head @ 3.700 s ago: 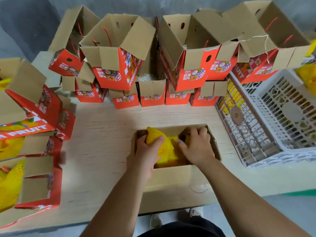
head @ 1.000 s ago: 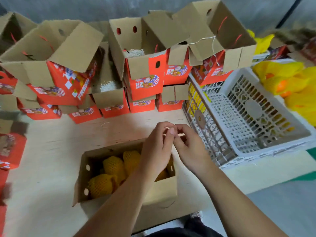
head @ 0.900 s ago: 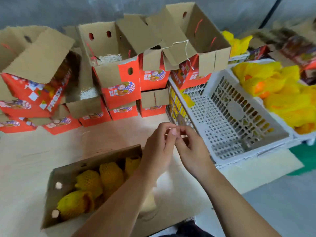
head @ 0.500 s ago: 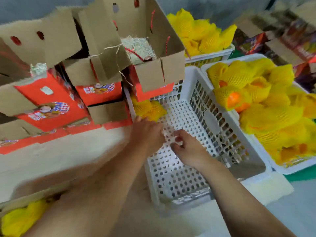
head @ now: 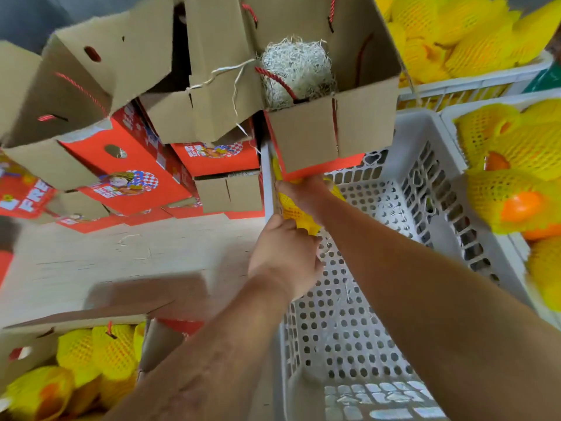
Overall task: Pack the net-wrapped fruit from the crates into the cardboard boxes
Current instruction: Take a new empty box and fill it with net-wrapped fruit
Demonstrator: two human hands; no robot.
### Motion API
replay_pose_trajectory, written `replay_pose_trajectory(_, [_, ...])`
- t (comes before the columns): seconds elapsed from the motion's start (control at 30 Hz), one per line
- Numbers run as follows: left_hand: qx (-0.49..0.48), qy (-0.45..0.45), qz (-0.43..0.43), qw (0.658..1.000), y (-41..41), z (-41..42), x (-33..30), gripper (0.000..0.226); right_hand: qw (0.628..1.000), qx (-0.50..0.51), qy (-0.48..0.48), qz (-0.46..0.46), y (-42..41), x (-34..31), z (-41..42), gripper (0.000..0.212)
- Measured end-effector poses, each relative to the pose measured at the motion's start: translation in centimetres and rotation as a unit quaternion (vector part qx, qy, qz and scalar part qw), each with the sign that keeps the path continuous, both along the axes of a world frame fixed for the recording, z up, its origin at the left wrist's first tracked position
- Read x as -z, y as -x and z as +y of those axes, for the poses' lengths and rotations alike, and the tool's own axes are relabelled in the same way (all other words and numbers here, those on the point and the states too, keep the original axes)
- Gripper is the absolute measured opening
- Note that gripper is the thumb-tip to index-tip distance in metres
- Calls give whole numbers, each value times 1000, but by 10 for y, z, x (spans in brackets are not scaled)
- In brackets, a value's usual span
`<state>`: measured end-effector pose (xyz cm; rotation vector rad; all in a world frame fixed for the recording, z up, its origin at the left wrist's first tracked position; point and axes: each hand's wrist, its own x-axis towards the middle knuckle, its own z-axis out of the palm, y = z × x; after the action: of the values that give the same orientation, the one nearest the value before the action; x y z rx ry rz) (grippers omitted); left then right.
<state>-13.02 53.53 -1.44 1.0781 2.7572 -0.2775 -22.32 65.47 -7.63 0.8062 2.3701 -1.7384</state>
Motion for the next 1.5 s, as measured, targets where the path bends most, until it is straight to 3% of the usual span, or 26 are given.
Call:
replay_pose_trajectory(0.13, [8, 2, 5, 1000, -1, 1, -2, 37, 993, 61, 19, 102, 4, 0, -4, 55])
replay_pose_trajectory(0.3, [6, -1, 2, 1000, -2, 0, -3, 37, 991, 81, -43, 98, -12, -1, -4, 43])
replay_pose_trajectory(0.43, [6, -24, 12, 1000, -2, -1, -1, 31, 980, 52, 46, 184, -43, -7, 25, 40])
replay_pose_trajectory(0.5, [5, -58, 22, 998, -2, -2, 0, 35, 988, -7, 87, 129, -63, -14, 43, 42])
replay_pose_trajectory(0.57, [0, -100, 29, 995, -2, -4, -1, 45, 993, -82, 82, 5, -84, -18, 60, 38])
replay_pose_trajectory(0.63, [-1, -117, 28, 993, -2, -5, -1, 58, 980, -141, 105, -89, -106, -20, 73, 56])
replay_pose_trajectory(0.77, [1, -115, 21, 993, -3, -4, 0, 84, 910, -254, 307, -117, -127, -22, 74, 59])
replay_pose_trajectory(0.87, [8, -104, 21, 994, -1, -4, 1, 96, 884, -290, 349, -114, -124, -17, 72, 62])
replay_pose_trajectory(0.97, [26, -59, 40, 997, 0, -4, 4, 82, 896, -310, 286, -140, -122, -8, 76, 77])
replay_pose_trajectory(1.03, [31, -26, 44, 998, 0, -4, 6, 80, 946, -225, 194, -129, -118, -1, 80, 68])
replay_pose_trajectory(1.1, [24, -24, 40, 999, 1, -4, 7, 81, 982, -157, -43, -96, -117, 12, 89, 59])
replay_pose_trajectory(1.17, [19, -33, 38, 999, 1, -3, 6, 81, 914, -251, -270, -169, -125, 28, 94, 96])
replay_pose_trajectory(1.23, [20, -29, 34, 999, 1, -3, 6, 80, 845, -336, -316, -269, -139, 37, 94, 119])
replay_pose_trajectory(1.37, [19, -39, 36, 998, 1, -4, 8, 75, 846, -233, -347, -331, -144, 24, 110, 124])
replay_pose_trajectory(1.5, [11, -51, 24, 998, 1, -4, 8, 71, 759, -297, -351, -460, -157, 15, 104, 112])
